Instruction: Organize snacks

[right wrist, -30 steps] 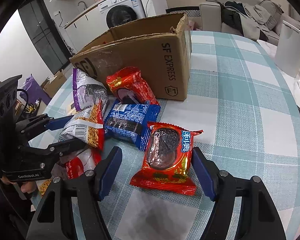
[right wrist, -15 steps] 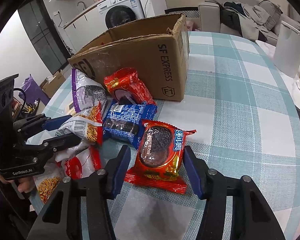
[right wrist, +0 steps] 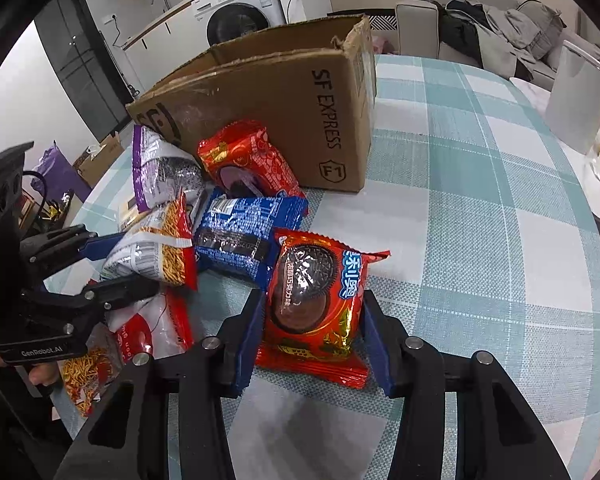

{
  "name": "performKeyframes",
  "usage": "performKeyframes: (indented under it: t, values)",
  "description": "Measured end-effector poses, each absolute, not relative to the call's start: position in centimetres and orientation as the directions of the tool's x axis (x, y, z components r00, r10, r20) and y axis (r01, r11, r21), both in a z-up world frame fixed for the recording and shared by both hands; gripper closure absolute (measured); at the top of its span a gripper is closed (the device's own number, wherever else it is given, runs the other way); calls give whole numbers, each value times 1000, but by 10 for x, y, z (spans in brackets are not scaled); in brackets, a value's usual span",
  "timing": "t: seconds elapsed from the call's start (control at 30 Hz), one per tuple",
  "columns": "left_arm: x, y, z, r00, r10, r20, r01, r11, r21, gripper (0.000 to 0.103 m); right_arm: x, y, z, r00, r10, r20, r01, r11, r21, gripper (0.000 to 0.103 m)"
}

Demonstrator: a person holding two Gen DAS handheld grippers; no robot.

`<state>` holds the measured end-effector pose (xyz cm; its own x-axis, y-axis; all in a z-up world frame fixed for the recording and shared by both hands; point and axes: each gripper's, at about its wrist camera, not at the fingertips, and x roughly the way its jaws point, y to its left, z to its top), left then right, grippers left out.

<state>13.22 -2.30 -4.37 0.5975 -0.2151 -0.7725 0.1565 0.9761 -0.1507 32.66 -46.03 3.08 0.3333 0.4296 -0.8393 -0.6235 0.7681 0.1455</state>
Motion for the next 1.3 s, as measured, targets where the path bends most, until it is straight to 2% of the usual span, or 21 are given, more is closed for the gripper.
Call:
performKeyframes:
  t: [0.73,1.3]
  values:
    - [105,-13,2,662,-308,-684,210,951,-226,63,314,-472,72,404,513,-758,-639,750,168,58]
    - [83,16,46,763,-244,-599,139,966,-216,63,299,-479,102,456,570,-684,-644,741,189,57]
